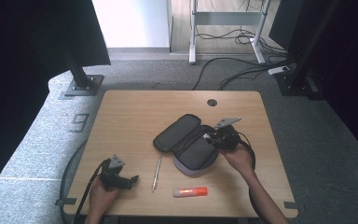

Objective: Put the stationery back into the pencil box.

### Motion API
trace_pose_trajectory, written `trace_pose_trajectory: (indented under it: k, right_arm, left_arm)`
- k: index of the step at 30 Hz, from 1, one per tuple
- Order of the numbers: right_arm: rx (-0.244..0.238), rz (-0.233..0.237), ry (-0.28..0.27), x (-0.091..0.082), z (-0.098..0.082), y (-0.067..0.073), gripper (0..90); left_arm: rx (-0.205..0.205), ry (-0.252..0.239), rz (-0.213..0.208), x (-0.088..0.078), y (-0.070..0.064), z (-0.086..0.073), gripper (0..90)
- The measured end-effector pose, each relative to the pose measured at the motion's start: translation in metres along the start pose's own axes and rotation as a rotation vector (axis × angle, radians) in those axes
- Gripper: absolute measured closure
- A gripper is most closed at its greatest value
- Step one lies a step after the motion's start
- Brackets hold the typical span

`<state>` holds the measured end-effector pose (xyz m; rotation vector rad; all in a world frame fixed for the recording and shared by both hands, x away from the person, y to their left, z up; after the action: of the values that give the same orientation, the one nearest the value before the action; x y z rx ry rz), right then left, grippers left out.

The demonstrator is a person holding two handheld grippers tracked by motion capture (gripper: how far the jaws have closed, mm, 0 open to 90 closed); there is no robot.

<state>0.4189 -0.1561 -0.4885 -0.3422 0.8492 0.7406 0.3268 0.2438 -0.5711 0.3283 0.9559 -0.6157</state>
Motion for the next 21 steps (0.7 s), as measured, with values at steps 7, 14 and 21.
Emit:
trace_pose_trajectory:
  k: [7, 14, 21]
  right_arm:
    - [-0.026, 0.015, 0.001, 0.007, 0.006, 0.010, 71.0]
    - [-0.049, 0.029, 0.003, 0.015, 0.011, 0.019, 71.0]
    - [-0.058, 0.037, 0.024, 0.029, 0.007, 0.024, 71.0]
  left_arm:
    - [0.000, 0.000, 0.000, 0.000, 0.000, 0.000, 0.0]
    - [0.000, 0.001, -0.001, 0.000, 0.000, 0.000, 0.0]
    - [0.004, 0.001, -0.003, 0.000, 0.000, 0.000, 0.0]
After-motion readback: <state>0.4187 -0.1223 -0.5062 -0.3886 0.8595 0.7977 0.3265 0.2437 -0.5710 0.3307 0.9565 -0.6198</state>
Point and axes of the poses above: each handheld gripper's, and its own axes: x roughly forward along the jaws, z roughly out of its top, y roughly to its left, the point moved 3 cm from there along x, roughly forward along the jaws, and after that the axes turned 8 degrees about y, right-handed, at the moved point
